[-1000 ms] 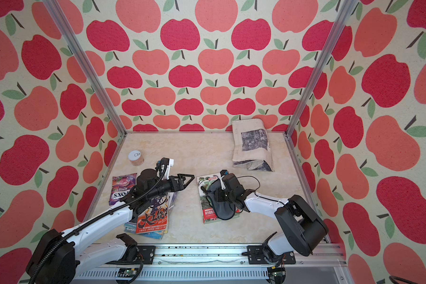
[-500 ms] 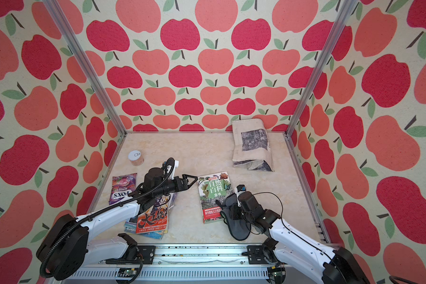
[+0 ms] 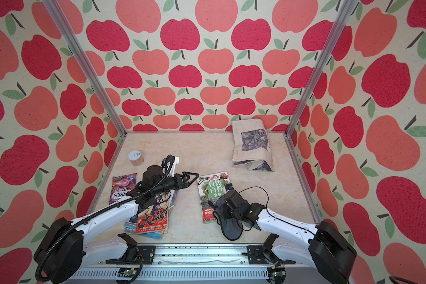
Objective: Wipe the cover of the book
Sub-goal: Wipe the dirt from the cover of the book.
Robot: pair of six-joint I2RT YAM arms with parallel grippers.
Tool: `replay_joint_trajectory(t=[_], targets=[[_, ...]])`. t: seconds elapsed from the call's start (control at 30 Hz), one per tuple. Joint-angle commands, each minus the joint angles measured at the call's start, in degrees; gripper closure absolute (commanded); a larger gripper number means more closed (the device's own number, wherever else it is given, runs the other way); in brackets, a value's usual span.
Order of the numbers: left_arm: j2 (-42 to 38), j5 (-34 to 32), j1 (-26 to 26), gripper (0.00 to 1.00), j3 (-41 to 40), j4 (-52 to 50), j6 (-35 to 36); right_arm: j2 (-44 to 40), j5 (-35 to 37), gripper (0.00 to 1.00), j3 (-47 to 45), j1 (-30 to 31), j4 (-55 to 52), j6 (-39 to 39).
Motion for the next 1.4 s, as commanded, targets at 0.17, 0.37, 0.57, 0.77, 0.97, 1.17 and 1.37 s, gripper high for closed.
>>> replay_joint_trajectory(t=[0.17,0.37,0.57,0.77,0.97,1.17,1.37], targets=[[-3.44,-2.39,0.46,0.01,0.29,-4.22,2.17,12.34,-4.79,1.0,4.35,9.72,1.17,0.98],[-1.5,-1.53,0.9,0.01,1.16,-3.32,2.0,5.46,-1.86,1.0,0.92,8.2,-4.33,2.22],[0.96,-1.22,0.84,0.01,1.28,-2.11,1.24,-6.12,0.57,1.0,-3.72,2.38,-12.2,2.83],[3.84,-1.33,0.87,0.01,1.38,-0.85,-0.49,-1.37,-3.14,1.0,-2.04,2.94,-6.94,2.09],[2.88,-2.22,1.17,0.01,1.34,-3.56,-0.72,13.36,-5.39,1.0,6.44,8.58,-1.59,0.49],[-0.47,-3.39,1.96,0.01,-0.25,-5.59,-0.62,18.15,-5.23,1.0,11.34,4.3,-3.16,-3.87],[-1.37,-3.32,2.5,0.01,-0.81,-5.82,-0.7,22.3,-9.81,1.0,16.45,-7.37,-3.11,-10.19]])
